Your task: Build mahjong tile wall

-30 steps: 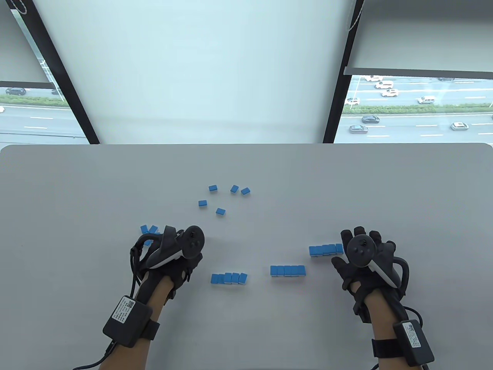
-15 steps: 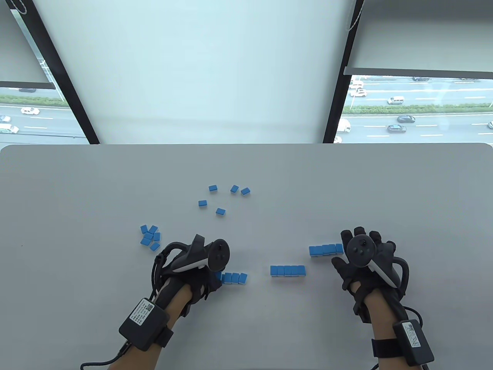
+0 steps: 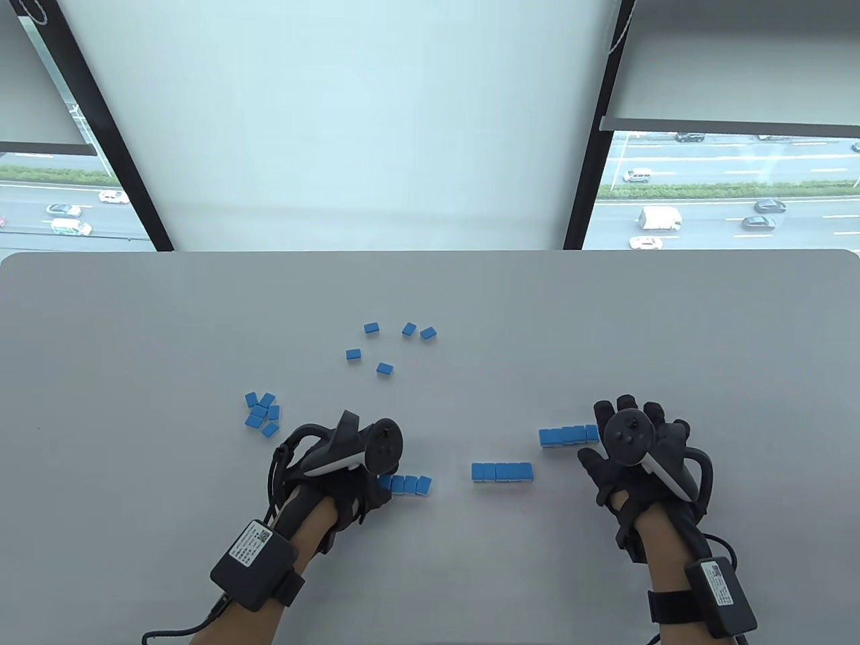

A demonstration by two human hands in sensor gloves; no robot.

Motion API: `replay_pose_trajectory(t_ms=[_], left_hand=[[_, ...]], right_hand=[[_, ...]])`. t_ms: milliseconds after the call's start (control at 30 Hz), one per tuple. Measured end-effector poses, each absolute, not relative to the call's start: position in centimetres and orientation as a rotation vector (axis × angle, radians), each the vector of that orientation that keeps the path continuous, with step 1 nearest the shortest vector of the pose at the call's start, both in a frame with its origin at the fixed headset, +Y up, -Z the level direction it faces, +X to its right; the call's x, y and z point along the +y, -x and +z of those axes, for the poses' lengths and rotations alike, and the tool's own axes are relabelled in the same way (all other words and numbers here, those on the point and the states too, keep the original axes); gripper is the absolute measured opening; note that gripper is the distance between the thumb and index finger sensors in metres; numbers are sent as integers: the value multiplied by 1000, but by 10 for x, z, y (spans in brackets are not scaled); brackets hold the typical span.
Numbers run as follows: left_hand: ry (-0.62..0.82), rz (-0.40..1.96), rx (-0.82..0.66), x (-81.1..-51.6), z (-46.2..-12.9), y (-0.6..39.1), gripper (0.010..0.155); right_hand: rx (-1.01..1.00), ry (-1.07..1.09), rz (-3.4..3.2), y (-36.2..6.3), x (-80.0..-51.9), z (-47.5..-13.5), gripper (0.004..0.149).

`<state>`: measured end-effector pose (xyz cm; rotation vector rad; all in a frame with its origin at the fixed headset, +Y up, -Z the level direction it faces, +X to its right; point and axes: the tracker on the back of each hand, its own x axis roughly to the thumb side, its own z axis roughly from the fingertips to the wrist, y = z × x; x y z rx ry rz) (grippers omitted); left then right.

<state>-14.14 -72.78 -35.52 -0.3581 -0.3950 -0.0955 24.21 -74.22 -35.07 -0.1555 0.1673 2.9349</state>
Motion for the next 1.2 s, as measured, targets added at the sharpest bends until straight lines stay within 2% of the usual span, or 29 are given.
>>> replay_pose_trajectory(t_ms=[100, 200, 333, 467, 667, 800, 933, 1033, 1200], left_hand=[[371, -91, -397, -728, -355, 140, 64], [413, -15, -382, -720, -356, 146, 73], [254, 65, -277, -698, -377, 155, 68], [144, -9, -148, -687, -413, 150, 63], [270, -27, 72, -710, -479, 141, 68], [306, 45, 215, -726, -502, 139, 74], [302, -90, 223, -732, -514, 125, 75], [267, -207, 197, -738, -515, 112, 63], [298, -247, 136, -738, -510, 104, 61]], right_hand=[[166, 153, 2936, -242, -742, -351, 78], [158, 149, 2935, -242, -741, -351, 78], [142, 149, 2927, -243, -739, -350, 78], [134, 150, 2923, -244, -738, -350, 77], [139, 147, 2933, -243, -738, -350, 78], [152, 149, 2934, -243, -739, -349, 77], [156, 154, 2924, -243, -739, -349, 78], [155, 156, 2924, -244, -739, -349, 78], [160, 152, 2931, -243, -739, -349, 77]])
